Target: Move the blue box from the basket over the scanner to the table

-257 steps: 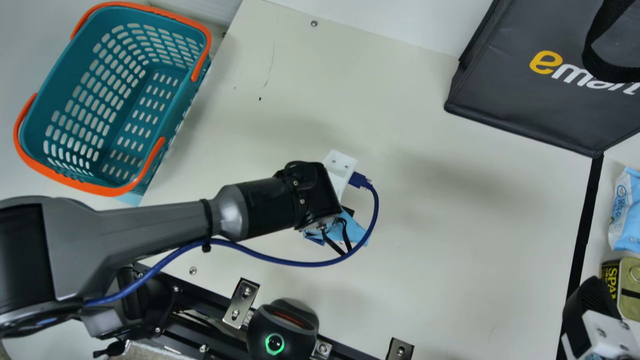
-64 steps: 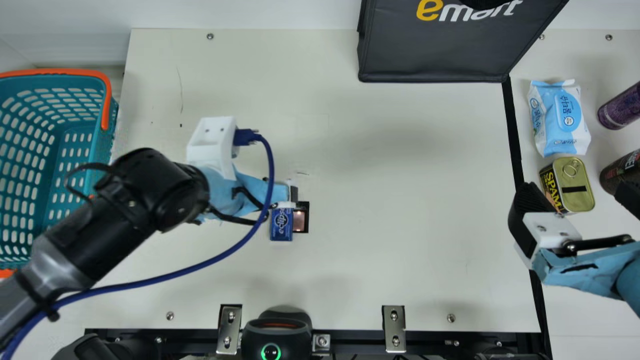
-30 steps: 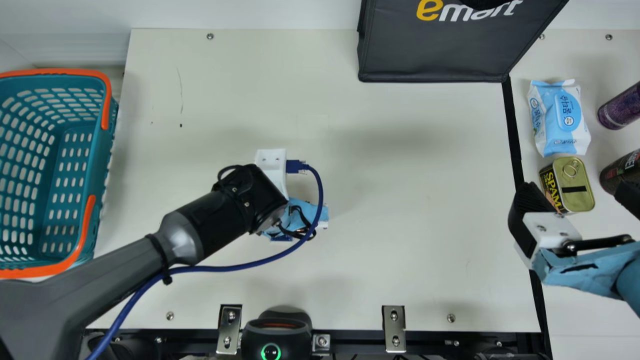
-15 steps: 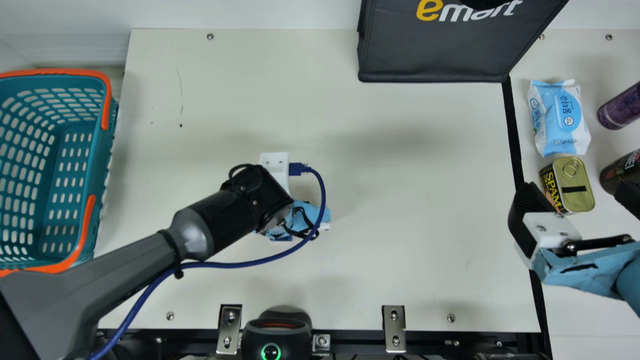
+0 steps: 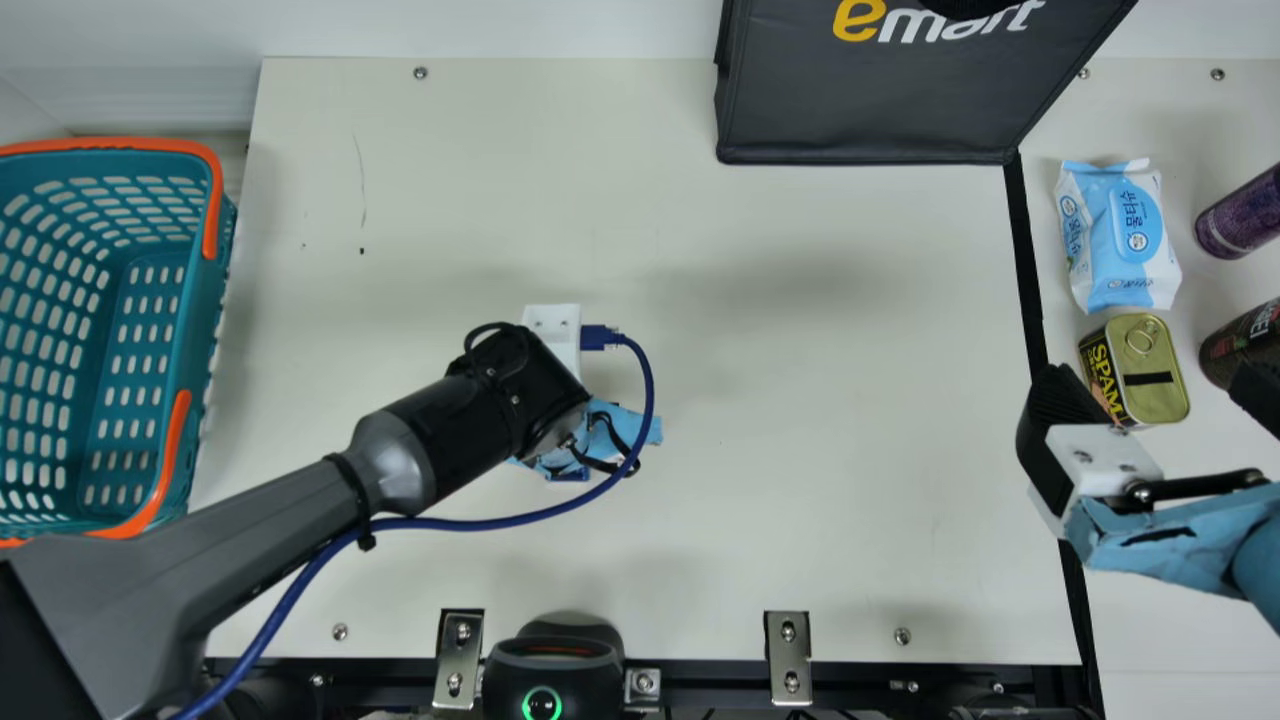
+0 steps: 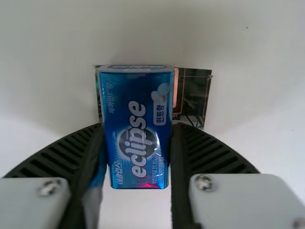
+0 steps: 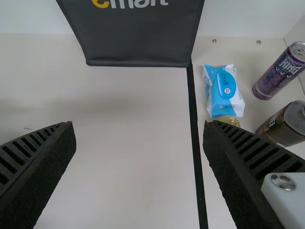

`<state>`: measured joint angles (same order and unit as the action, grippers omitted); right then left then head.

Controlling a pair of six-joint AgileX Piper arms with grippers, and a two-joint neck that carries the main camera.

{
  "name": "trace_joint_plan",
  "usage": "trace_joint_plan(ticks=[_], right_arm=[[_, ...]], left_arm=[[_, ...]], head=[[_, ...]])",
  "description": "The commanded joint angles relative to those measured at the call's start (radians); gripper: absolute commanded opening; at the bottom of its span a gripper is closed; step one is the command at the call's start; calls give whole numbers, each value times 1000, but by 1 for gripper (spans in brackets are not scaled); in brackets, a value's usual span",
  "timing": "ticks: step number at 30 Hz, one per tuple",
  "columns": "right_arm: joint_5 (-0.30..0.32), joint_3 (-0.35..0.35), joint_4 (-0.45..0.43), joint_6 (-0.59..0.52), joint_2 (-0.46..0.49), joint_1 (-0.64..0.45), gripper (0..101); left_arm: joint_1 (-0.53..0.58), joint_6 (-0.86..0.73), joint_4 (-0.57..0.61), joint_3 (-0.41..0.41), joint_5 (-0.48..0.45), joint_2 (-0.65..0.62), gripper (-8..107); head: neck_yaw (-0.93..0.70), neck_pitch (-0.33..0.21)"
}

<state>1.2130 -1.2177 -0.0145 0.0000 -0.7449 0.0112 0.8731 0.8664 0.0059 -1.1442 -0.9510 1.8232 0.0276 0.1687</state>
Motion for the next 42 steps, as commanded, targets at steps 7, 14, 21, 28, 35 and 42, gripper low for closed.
trace_joint_plan(ticks=[7,14,21,28,35,42], right_arm=[[0,0,0,0,0,0,95],[0,0,0,0,0,0,95],[0,0,0,0,0,0,95],[0,0,0,0,0,0,95],[0,0,0,0,0,0,95],[0,0,0,0,0,0,95]], left_arm=[[4,-5,7,-2,-1,-3,-8],[16,-9,15,-1,-7,-20,-8],[30,2,4,-1,-16,-33,-8],[37,28,-24,-4,-39,-31,-8],[31,70,-72,-5,-47,-25,-8],[27,99,-101,-7,-41,-23,-8]], head=[[0,-30],[0,-30],[0,-30],[0,-30],[0,-30],[0,-30]])
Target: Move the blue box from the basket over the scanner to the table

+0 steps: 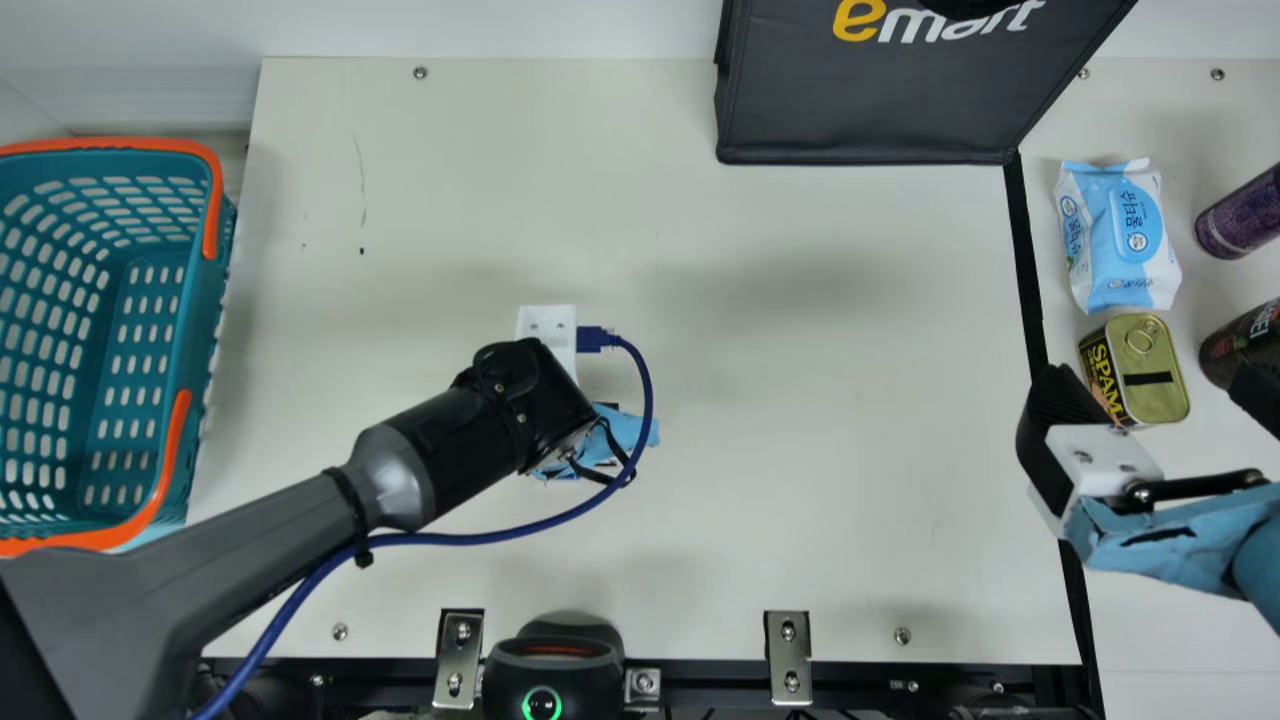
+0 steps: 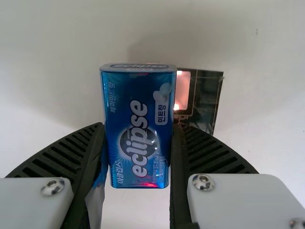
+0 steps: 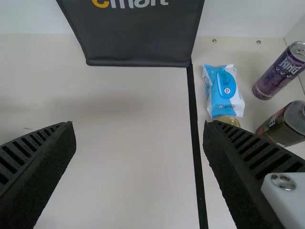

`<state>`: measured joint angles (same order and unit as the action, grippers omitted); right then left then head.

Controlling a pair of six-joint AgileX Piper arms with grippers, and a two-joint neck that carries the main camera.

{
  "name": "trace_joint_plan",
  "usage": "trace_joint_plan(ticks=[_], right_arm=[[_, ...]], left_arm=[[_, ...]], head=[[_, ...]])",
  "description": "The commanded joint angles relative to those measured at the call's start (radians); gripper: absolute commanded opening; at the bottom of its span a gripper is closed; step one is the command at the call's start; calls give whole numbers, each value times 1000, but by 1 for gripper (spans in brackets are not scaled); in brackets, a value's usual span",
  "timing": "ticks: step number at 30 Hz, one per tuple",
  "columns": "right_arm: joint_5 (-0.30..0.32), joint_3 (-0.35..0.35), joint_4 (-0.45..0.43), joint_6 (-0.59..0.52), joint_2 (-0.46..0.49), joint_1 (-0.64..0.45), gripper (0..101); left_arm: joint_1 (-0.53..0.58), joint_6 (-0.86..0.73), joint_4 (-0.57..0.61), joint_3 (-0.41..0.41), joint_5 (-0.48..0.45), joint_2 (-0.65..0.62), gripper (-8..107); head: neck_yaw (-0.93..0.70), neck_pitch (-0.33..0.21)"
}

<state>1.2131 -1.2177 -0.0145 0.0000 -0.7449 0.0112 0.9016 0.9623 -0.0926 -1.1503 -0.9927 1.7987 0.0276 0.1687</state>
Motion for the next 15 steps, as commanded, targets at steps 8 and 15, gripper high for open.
trace_joint_plan(ticks=[8,15], right_arm=[[0,0,0,0,0,0,95],[0,0,0,0,0,0,95]], left_arm=[[-9,7,2,-6,9,-3,-8],[-25,-48,69,-6,10,-13,-8]], head=[[0,-30],[0,-30]])
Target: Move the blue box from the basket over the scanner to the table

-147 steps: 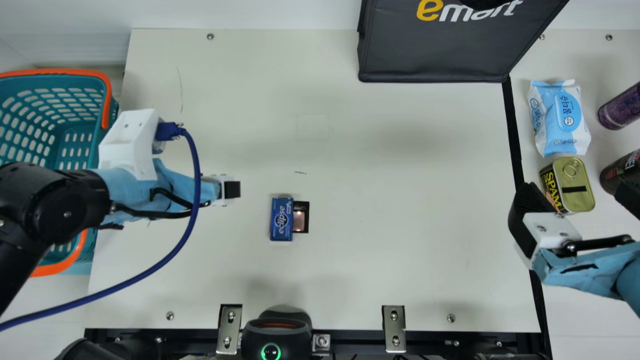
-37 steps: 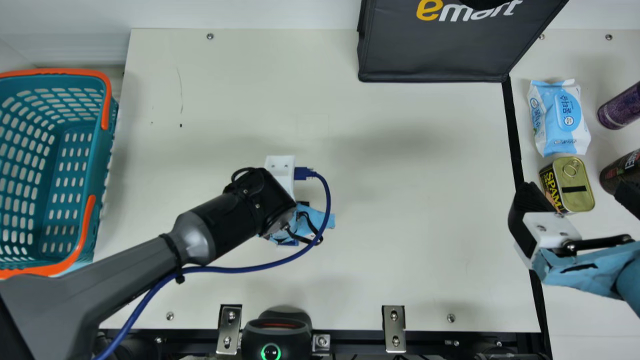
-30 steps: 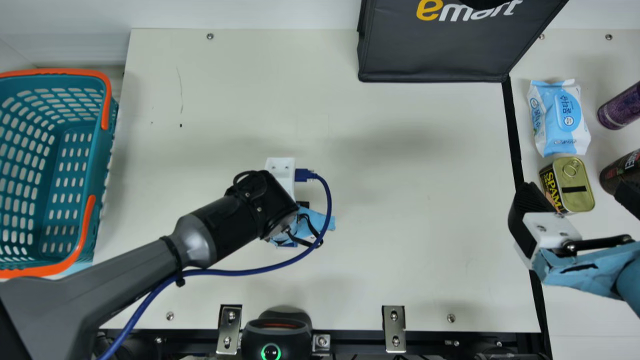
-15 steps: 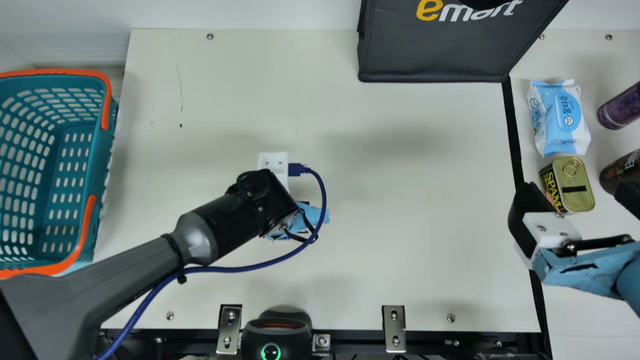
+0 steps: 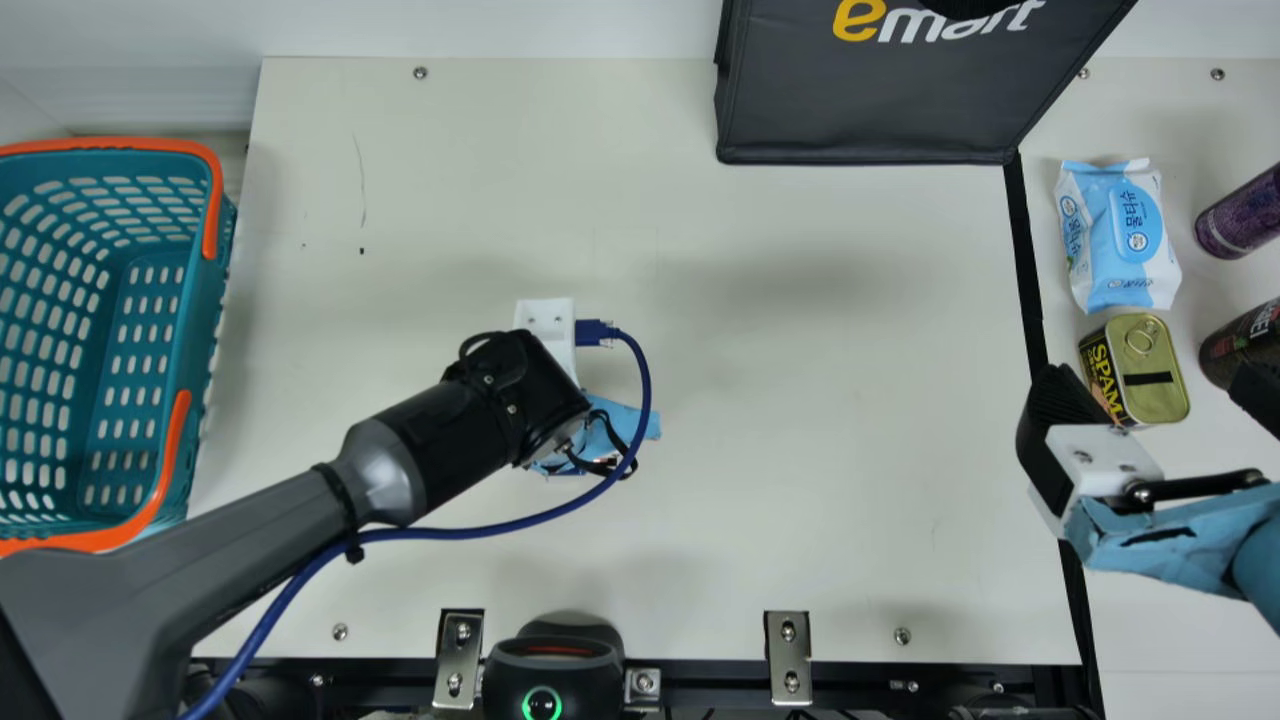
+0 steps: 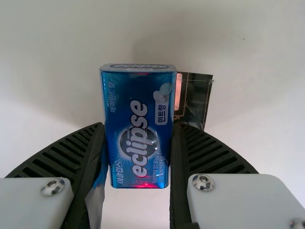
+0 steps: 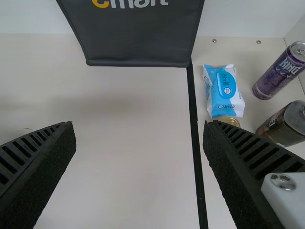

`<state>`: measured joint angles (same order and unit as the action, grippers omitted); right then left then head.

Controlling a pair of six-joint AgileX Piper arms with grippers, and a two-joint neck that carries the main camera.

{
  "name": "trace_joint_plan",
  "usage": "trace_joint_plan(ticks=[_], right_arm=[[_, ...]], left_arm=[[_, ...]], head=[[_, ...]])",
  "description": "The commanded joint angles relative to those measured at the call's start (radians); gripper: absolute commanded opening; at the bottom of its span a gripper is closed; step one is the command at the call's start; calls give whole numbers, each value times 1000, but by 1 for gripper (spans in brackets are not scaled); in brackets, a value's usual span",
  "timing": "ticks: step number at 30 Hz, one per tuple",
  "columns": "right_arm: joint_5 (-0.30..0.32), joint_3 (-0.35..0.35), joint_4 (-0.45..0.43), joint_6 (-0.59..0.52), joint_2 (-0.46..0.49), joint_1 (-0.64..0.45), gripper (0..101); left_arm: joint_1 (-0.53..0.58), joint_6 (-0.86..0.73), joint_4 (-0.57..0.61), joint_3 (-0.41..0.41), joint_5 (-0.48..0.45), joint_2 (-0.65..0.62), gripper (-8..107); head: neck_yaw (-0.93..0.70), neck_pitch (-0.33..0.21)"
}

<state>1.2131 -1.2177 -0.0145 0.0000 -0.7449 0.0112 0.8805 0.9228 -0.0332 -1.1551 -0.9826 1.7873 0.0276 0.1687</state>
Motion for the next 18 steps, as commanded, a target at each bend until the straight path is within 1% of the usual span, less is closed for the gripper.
trace_joint_plan(ticks=[1,10,14,18], right_arm=[[0,0,0,0,0,0,95],[0,0,0,0,0,0,95],[0,0,0,0,0,0,95],[0,0,0,0,0,0,95]], left_arm=[[-7,-17,20,-2,0,-3,-8],[-39,-78,110,-25,12,-17,-8],[-41,-80,135,-63,6,-6,-8],[-30,-65,149,-118,-8,20,-8]], head=[[0,-30],[0,-30],[0,-30],[0,-30]])
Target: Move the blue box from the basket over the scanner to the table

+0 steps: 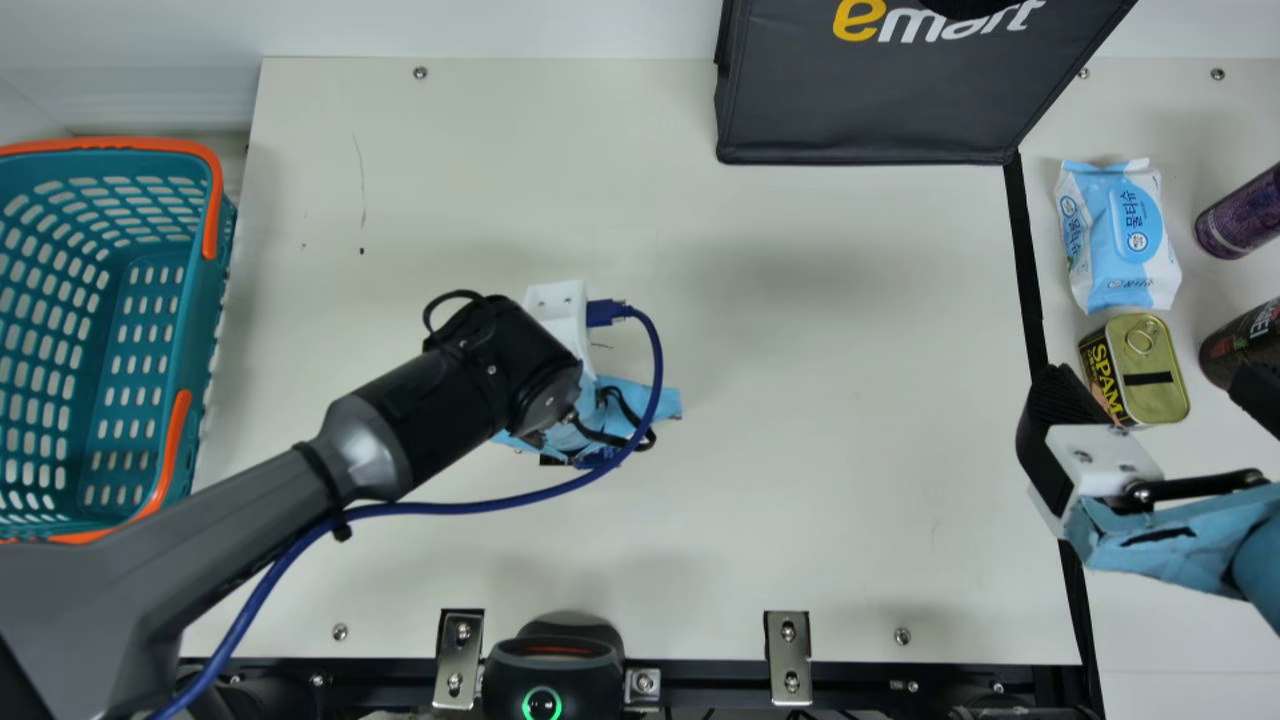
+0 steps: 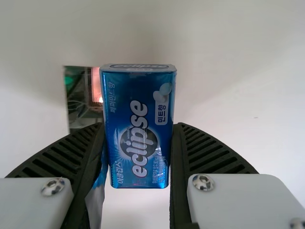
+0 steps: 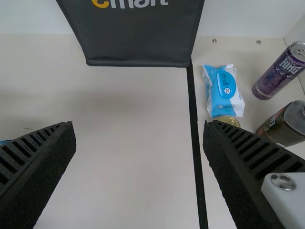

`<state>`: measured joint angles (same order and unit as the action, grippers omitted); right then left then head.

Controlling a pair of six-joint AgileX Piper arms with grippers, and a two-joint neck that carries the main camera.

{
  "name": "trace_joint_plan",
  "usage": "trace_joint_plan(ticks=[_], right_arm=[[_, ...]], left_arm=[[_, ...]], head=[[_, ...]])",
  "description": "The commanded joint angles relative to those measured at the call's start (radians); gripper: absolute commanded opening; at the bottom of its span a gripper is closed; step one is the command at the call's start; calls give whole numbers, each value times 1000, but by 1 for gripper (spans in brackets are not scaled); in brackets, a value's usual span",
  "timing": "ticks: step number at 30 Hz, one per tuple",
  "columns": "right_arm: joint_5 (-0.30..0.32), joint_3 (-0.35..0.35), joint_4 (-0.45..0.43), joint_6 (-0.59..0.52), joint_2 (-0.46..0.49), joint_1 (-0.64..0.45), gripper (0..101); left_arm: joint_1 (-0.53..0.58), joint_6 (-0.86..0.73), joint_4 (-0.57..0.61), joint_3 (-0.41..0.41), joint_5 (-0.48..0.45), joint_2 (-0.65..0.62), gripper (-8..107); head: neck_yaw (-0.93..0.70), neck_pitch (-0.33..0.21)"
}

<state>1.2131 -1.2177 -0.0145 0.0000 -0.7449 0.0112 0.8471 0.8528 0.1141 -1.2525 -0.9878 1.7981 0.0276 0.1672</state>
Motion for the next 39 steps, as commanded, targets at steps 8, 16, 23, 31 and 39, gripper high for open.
trace_joint_plan(ticks=[8,16,23,31,39], right_arm=[[-1,0,0,0,0,0,95],[-1,0,0,0,0,0,95],[-1,0,0,0,0,0,95],[-1,0,0,0,0,0,95],[-1,0,0,0,0,0,95]], left_arm=[[51,65,4,-167,-43,93,-8],[100,127,-19,-327,-88,199,-8],[128,179,-50,-447,-119,289,-8],[150,223,-75,-533,-127,370,3],[163,239,-74,-566,-136,409,30]], head=[[0,-29],[0,-29],[0,-29],[0,-29],[0,-29]])
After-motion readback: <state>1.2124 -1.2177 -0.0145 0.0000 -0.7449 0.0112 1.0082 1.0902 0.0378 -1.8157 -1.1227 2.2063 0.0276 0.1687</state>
